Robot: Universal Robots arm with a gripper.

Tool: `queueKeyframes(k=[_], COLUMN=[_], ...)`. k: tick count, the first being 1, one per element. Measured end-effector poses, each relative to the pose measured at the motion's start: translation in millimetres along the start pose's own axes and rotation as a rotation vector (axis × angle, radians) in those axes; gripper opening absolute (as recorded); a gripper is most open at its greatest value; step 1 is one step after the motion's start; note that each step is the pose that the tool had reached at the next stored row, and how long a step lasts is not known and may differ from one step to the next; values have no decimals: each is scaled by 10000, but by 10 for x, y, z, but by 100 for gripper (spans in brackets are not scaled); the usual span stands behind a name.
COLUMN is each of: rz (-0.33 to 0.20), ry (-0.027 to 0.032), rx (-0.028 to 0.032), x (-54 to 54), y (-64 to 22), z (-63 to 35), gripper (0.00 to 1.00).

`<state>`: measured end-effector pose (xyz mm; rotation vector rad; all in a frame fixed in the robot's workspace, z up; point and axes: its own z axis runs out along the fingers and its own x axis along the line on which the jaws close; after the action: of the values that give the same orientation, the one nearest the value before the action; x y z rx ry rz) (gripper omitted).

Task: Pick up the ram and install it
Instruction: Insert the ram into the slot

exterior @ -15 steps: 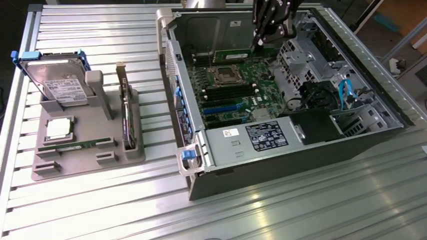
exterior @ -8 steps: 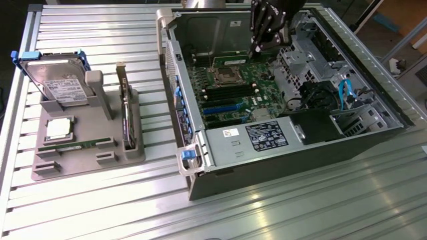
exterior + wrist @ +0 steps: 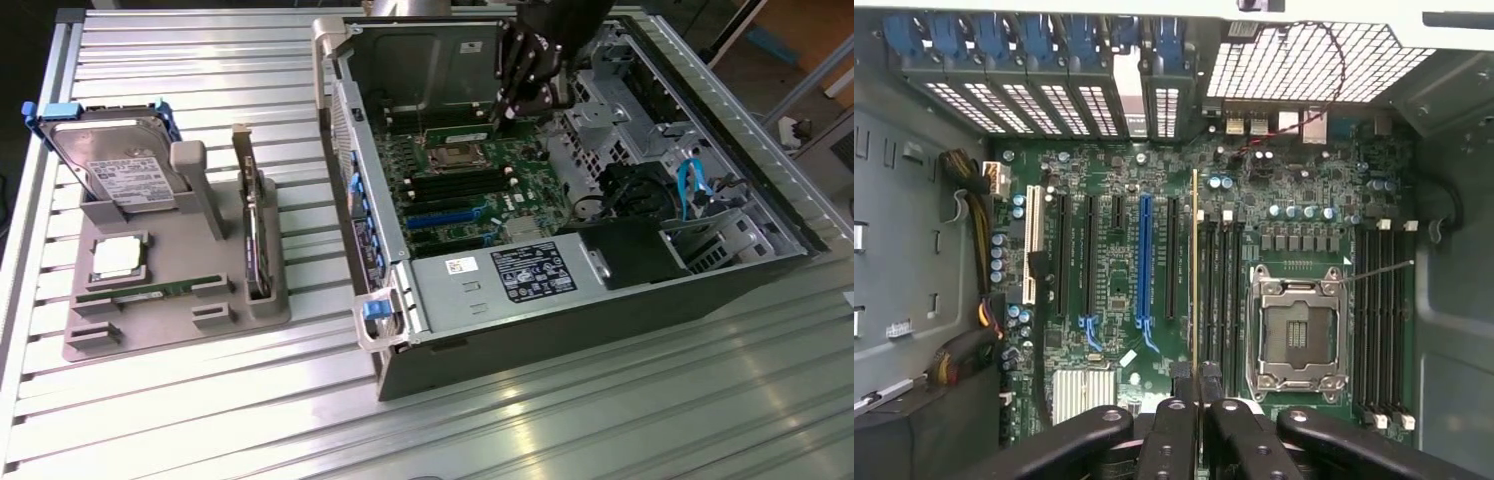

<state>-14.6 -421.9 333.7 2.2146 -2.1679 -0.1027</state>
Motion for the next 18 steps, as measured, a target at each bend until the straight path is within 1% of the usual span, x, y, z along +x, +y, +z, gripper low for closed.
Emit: queueKeyframes(k=[3,8,18], rz=[3,3,3], ry=[29,38,38], rx=[0,1,1], x=[1,2,2], y=[-3,-8,-8], z=[43,103,104], gripper=[12,12,12])
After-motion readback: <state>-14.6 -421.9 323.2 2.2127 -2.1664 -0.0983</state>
